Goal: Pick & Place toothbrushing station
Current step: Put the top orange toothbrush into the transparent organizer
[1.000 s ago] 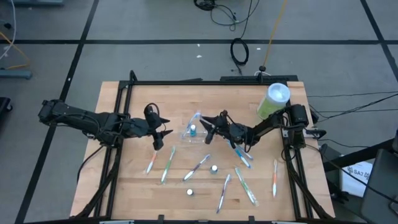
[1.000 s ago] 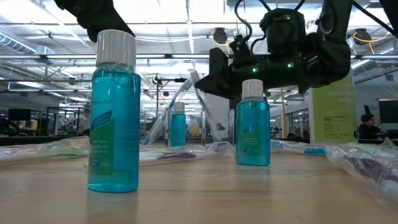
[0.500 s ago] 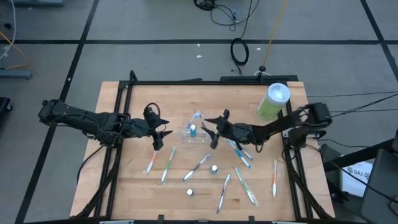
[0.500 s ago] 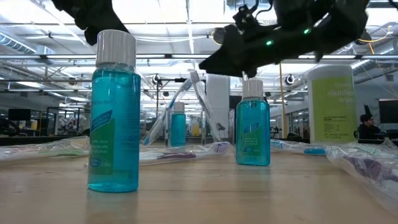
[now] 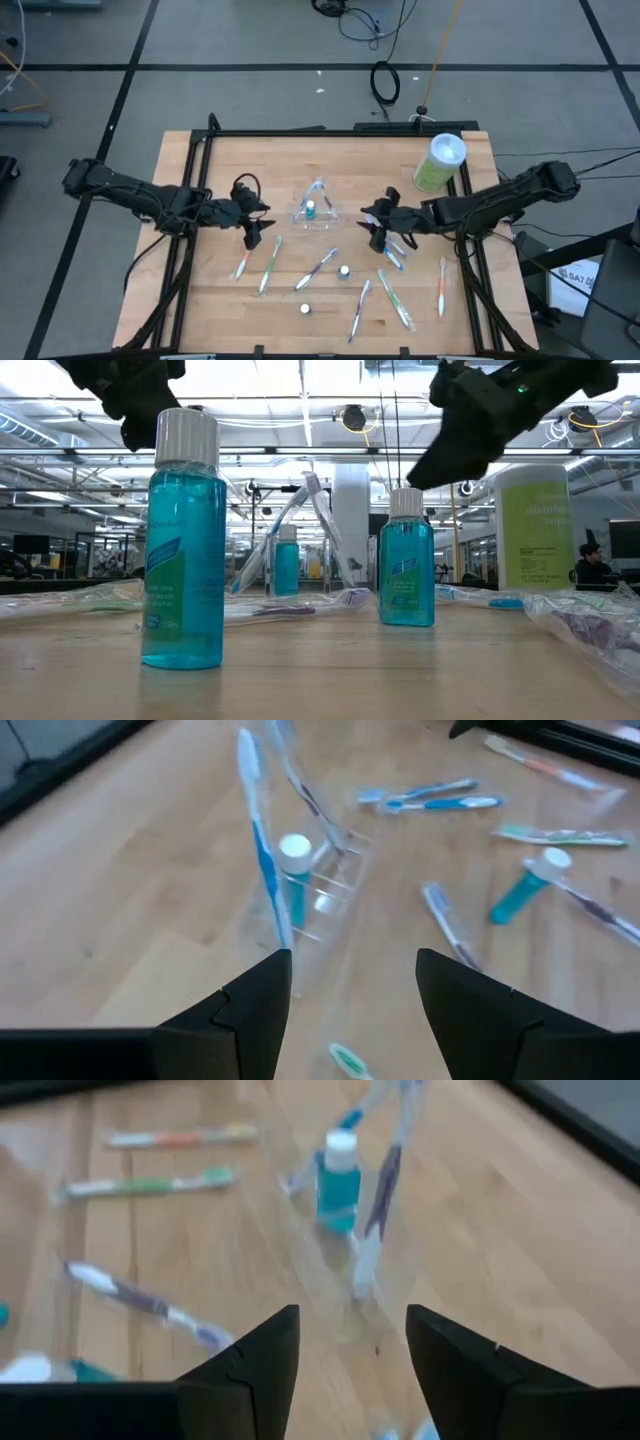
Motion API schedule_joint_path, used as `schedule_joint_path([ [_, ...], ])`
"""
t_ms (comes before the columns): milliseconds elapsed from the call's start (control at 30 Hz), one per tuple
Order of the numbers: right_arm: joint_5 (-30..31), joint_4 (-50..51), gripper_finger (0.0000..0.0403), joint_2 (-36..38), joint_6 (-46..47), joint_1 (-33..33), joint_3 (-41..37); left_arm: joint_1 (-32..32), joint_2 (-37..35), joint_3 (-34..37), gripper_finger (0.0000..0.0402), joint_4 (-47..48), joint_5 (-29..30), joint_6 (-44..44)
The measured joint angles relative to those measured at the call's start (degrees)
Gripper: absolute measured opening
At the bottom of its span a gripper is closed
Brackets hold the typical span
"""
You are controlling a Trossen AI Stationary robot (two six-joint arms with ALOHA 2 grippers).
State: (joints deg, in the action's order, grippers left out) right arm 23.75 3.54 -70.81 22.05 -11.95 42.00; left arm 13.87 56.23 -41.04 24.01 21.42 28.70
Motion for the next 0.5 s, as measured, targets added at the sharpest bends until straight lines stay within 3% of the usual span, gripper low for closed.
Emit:
schedule_joint_path([
  [300, 0.2, 15.4, 0.0176, 0.1, 10.9, 0.7, -0.1, 5.0, 4.0, 0.1, 0.0223, 2.6, 2.3, 11.8],
  [500, 0.0, 15.9, 0.0176, 0.1, 15.7, 3.7, -3.5, 8.3, 11.4, 0.1, 0.0223, 5.6, 5.8, 22.0],
])
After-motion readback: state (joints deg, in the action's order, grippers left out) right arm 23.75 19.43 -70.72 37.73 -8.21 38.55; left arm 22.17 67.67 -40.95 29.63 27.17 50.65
